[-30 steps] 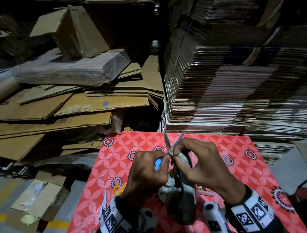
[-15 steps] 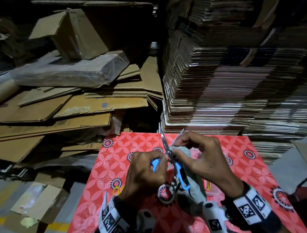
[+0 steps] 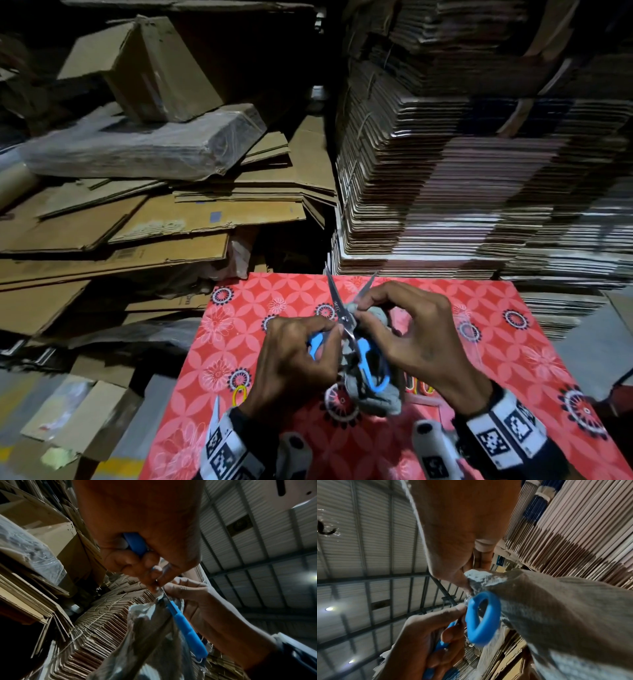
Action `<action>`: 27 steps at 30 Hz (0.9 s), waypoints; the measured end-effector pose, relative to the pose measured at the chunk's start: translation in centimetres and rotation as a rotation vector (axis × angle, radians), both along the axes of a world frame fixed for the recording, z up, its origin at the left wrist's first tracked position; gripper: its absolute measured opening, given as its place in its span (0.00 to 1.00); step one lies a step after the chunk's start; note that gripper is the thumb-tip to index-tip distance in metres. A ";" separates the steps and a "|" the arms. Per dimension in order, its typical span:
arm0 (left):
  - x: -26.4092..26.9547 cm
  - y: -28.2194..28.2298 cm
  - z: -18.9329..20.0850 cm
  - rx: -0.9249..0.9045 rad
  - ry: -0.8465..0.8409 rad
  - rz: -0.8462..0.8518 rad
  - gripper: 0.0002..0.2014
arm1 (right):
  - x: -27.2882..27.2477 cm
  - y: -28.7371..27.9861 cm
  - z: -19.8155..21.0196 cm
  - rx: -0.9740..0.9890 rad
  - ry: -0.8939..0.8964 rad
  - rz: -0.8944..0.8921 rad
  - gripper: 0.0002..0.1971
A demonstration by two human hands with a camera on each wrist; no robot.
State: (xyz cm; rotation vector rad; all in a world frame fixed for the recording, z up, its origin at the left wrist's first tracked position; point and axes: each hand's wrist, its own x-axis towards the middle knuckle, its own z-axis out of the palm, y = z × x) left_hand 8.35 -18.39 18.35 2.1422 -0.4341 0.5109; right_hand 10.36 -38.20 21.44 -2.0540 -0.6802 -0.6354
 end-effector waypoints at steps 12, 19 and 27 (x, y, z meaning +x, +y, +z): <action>0.3 -0.8 -1.4 0.052 -0.079 0.043 0.12 | 0.9 0.2 -0.6 0.066 0.048 -0.095 0.13; 0.8 -0.7 -1.9 0.062 -0.095 0.067 0.13 | 0.4 1.1 -1.3 0.065 0.050 -0.142 0.13; 0.6 -1.1 -1.4 0.036 -0.074 0.048 0.12 | 2.4 -0.6 -0.4 0.127 0.057 -0.222 0.11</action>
